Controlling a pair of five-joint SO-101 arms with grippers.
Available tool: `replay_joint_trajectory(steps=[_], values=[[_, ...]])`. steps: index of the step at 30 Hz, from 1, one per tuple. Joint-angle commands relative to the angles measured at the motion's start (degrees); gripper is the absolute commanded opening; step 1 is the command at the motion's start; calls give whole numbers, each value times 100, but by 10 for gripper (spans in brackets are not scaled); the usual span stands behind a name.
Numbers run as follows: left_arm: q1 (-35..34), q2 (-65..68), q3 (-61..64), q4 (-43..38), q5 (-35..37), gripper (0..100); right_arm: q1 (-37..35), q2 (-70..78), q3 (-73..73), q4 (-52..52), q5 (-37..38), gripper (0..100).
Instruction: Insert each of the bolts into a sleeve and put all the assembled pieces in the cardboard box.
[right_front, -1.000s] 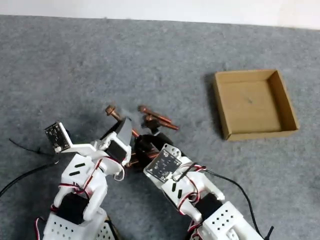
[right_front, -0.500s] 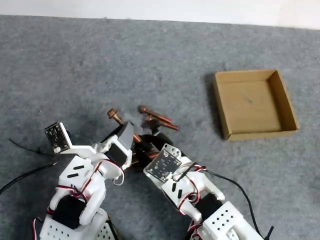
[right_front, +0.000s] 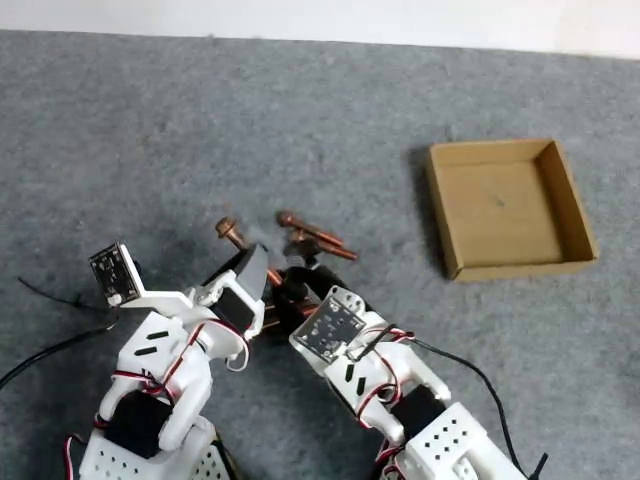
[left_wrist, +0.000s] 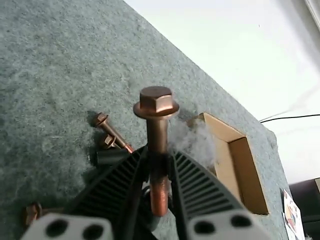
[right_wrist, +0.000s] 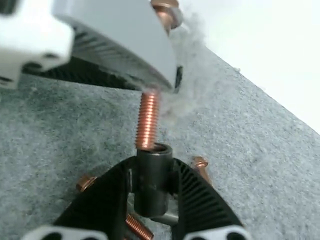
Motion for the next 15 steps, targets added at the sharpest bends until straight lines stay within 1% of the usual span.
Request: replay_joint_trajectory(steps=[1,5,8,12,15], values=[[84,-75,-84,-18,-431,4,48,-119,646,-163,62,5],[66,-75,101,-369,-492,4,40,-119,646,-154,62,5],[-101,-75,259,-642,-466,4,40,-119,637,-145,62,5],[-84,-75,444,-888,-466,4,40,-119,637,-145,62,5],[-84,-75,488,-923,-466,4,40,-119,637,-136,62,5]])
